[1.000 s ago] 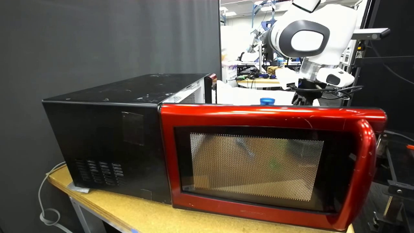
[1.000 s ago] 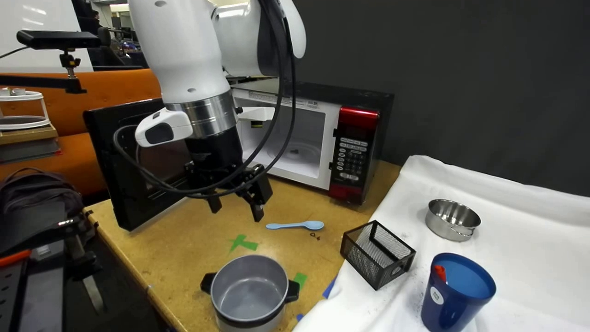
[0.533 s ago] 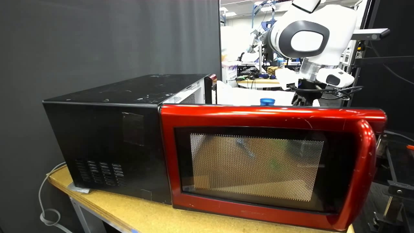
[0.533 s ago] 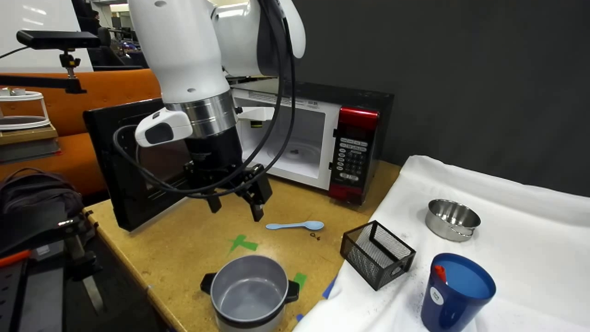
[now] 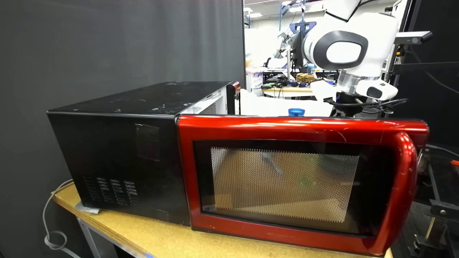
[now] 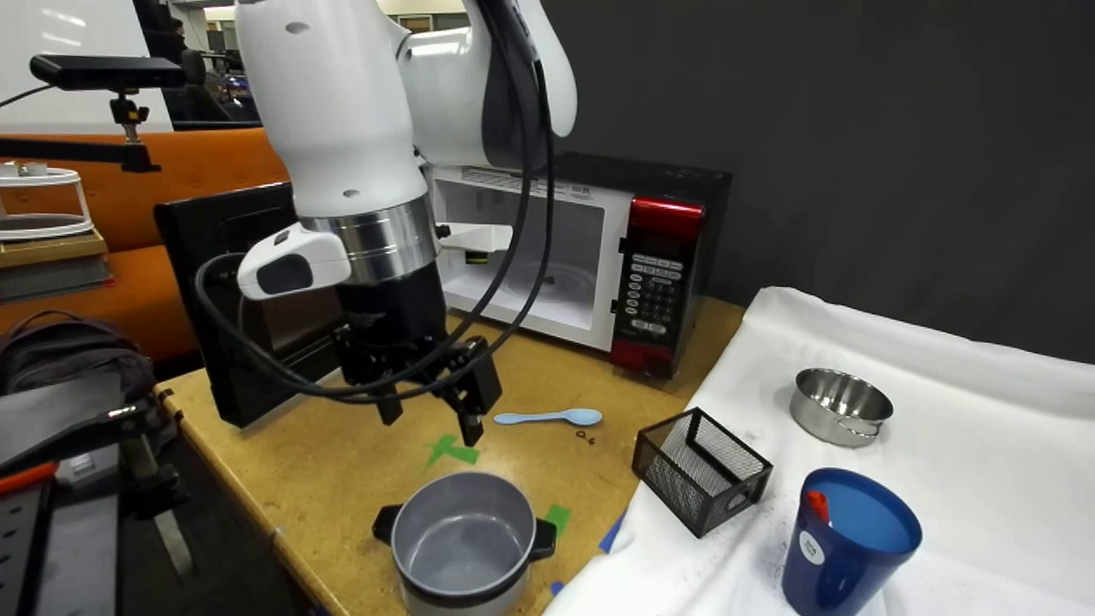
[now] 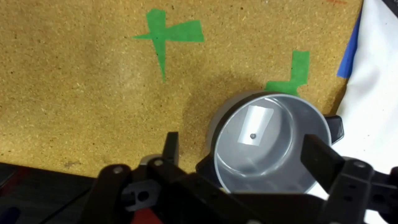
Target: Put the gray dish in the microwave
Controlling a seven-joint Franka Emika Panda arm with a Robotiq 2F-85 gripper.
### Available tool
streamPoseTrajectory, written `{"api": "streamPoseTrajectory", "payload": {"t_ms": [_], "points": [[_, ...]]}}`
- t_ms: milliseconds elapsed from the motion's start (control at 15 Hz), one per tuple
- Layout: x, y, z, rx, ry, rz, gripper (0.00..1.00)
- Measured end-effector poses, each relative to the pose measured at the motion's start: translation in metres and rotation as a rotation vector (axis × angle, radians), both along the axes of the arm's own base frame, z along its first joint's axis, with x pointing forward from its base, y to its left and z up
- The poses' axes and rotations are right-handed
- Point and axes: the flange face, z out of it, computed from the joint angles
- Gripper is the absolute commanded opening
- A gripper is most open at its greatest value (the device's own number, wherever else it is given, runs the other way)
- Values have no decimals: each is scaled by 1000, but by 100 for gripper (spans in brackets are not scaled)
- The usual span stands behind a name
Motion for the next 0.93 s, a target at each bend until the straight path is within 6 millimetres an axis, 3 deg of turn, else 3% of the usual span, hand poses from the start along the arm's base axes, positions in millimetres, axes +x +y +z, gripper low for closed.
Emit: {"api": "streamPoseTrajectory", "payload": {"t_ms": [400, 600, 933], "points": [[-23, -40, -22, 83, 57, -61, 100], [-23, -34, -29, 135, 65, -64, 100], [-15, -7, -39, 174, 72, -28, 100]]}}
